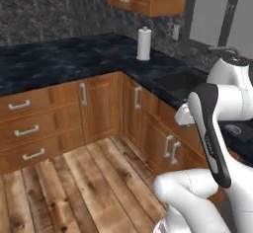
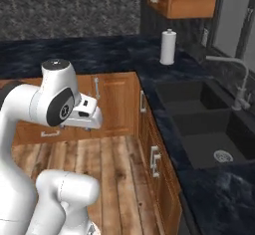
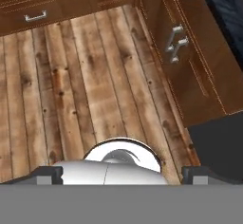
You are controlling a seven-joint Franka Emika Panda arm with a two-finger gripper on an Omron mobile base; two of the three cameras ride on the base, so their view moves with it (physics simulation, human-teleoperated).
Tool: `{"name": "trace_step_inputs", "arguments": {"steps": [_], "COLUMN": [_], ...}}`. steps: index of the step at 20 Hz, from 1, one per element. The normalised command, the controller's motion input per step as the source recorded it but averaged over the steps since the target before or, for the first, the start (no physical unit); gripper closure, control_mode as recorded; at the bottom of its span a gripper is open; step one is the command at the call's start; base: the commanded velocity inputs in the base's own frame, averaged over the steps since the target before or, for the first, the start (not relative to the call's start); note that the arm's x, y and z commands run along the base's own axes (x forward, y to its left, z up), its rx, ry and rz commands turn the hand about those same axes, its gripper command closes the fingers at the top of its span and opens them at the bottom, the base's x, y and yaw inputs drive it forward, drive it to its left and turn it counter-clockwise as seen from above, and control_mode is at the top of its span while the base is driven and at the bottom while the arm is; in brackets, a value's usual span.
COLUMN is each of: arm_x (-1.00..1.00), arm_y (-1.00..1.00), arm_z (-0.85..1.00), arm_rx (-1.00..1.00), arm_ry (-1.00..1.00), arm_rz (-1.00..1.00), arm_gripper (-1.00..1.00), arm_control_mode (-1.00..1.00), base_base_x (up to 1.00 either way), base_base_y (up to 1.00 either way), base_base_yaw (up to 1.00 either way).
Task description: Navigate to the stand mixer.
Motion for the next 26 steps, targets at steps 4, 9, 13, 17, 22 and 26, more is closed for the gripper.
{"name": "trace_step_inputs", "arguments": {"steps": [4,9,13,17,22,26], "arm_x": [0.00,0.00,0.00,0.00,0.00,0.00], "arm_y": [0.00,0.00,0.00,0.00,0.00,0.00], "arm_z": [0.00,0.00,0.00,0.00,0.00,0.00], "arm_rx": [0.00,0.00,0.00,0.00,0.00,0.00], "arm_ry": [0.00,0.00,0.00,0.00,0.00,0.00], "arm_rz": [0.00,0.00,0.00,0.00,0.00,0.00], "arm_gripper": [-1.00,-1.00,-1.00,-1.00,-1.00,-1.00], "arm_control_mode": [1.00,1.00,1.00,1.00,1.00,1.00], "base_base_x": [0.28,0.36,0.61,0.98,1.00,1.00], "base_base_y": [0.87,0.82,0.61,0.54,0.64,0.81], "base_base_yaw": [0.54,0.51,0.46,0.29,0.18,0.11]}}
